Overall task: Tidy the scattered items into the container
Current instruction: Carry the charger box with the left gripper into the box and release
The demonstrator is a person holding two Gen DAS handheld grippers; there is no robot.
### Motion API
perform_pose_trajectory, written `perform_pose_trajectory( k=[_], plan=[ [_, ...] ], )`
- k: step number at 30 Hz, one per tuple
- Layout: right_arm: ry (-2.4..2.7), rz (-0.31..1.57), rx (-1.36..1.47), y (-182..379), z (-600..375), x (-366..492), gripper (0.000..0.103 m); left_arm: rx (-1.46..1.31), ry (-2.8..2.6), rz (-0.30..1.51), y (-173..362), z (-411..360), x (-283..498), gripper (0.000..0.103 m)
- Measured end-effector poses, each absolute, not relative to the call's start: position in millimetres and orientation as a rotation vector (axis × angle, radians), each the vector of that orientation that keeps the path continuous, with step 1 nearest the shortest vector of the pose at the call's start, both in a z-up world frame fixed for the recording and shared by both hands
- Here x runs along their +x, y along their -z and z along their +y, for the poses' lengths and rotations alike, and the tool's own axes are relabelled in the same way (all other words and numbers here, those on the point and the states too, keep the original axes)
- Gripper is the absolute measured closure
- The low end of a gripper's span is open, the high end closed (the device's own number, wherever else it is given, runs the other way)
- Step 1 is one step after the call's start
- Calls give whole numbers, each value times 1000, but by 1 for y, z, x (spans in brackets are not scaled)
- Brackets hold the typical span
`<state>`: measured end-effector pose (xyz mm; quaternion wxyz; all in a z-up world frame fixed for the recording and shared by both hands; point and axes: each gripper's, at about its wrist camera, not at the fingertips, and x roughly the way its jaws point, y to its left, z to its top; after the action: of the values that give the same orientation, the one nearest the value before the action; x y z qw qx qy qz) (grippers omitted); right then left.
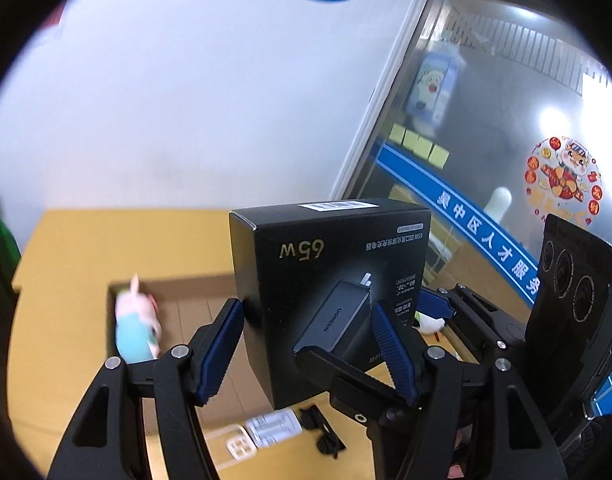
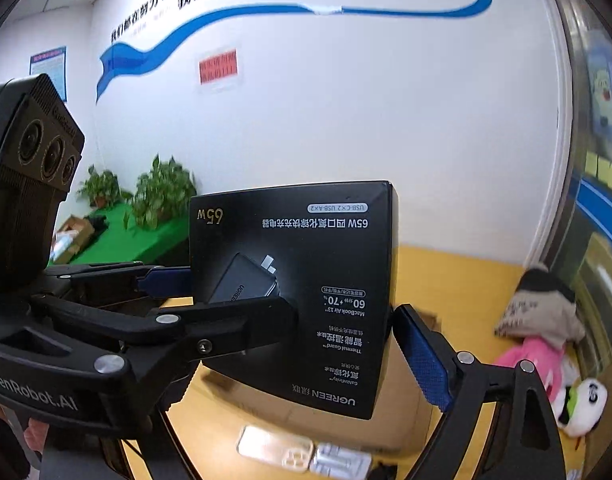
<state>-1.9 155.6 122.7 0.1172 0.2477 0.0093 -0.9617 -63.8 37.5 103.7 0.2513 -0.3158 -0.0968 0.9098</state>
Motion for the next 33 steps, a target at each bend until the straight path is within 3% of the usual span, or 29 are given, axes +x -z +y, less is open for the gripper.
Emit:
perform_pose_trajectory(
  k=[10, 17, 23, 33],
  plan=[
    [2811, 18, 648, -168, 144, -57, 10, -770, -2526, -237, -147, 21, -116, 37],
    [2825, -37, 716, -159, 160, -123, 10, -825, -2479, -254, -134, 12, -187, 37],
    [2822, -105, 844, -101, 183, -183, 11, -969, -2413, -274, -75, 16, -259, 37],
    [2703, -251, 1147, 46, 214, -287, 12, -1283, -2294, -335, 70, 23, -356, 37]
  ],
)
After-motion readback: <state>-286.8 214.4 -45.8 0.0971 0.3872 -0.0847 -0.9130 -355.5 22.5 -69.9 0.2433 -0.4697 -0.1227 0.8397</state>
